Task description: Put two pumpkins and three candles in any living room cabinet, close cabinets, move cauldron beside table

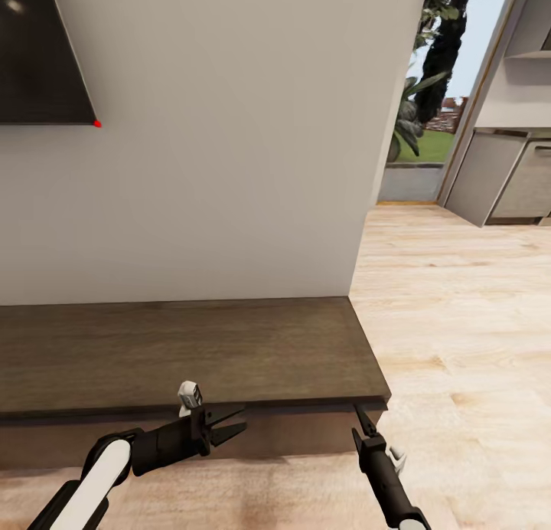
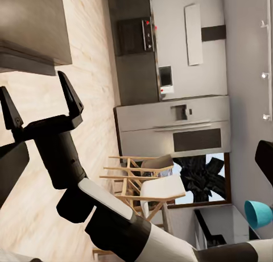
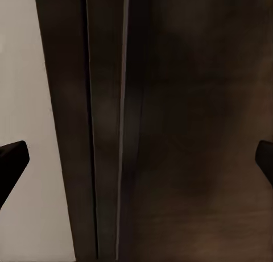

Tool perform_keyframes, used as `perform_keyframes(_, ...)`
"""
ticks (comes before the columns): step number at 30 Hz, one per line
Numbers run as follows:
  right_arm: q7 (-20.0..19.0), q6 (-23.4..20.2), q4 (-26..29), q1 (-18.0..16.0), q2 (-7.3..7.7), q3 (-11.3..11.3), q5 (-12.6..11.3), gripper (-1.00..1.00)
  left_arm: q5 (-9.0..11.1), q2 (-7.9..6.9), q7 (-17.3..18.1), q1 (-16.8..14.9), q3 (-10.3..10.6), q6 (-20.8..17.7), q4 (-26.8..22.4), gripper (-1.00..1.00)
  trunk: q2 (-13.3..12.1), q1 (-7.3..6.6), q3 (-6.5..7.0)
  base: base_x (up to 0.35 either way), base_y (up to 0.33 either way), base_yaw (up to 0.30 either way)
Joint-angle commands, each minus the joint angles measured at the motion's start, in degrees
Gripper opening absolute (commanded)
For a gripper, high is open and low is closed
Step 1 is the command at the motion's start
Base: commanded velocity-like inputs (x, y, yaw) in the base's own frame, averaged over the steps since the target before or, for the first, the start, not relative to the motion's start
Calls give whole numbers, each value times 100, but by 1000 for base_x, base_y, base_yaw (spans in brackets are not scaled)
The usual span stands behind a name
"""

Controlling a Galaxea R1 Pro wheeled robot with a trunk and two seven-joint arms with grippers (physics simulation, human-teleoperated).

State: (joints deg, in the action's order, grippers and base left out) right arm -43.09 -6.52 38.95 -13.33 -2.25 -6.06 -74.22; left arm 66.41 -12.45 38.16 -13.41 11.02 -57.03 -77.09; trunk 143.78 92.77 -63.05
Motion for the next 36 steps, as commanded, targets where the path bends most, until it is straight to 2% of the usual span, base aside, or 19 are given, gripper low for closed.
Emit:
perform_keyframes(1,-38,-60,-2,-3,-4,-15,-49,100,4,-4,16,-4,5,-18,2,100,3,1,-27,0,0,0)
perform_keyframes(5,-90,-60,-2,-3,-5,34,77,100,4,-3,16,-4,5,-18,1,100,9,12,-115,0,0,0)
perform_keyframes(10,-281,-60,-5,-3,-11,66,215,100,4,-8,16,-4,6,-18,1,100,9,12,-115,0,0,0)
perform_keyframes(36,-322,-60,-2,-3,-12,70,276,100,4,-3,16,-4,43,-18,1,100,9,12,-115,44,0,0)
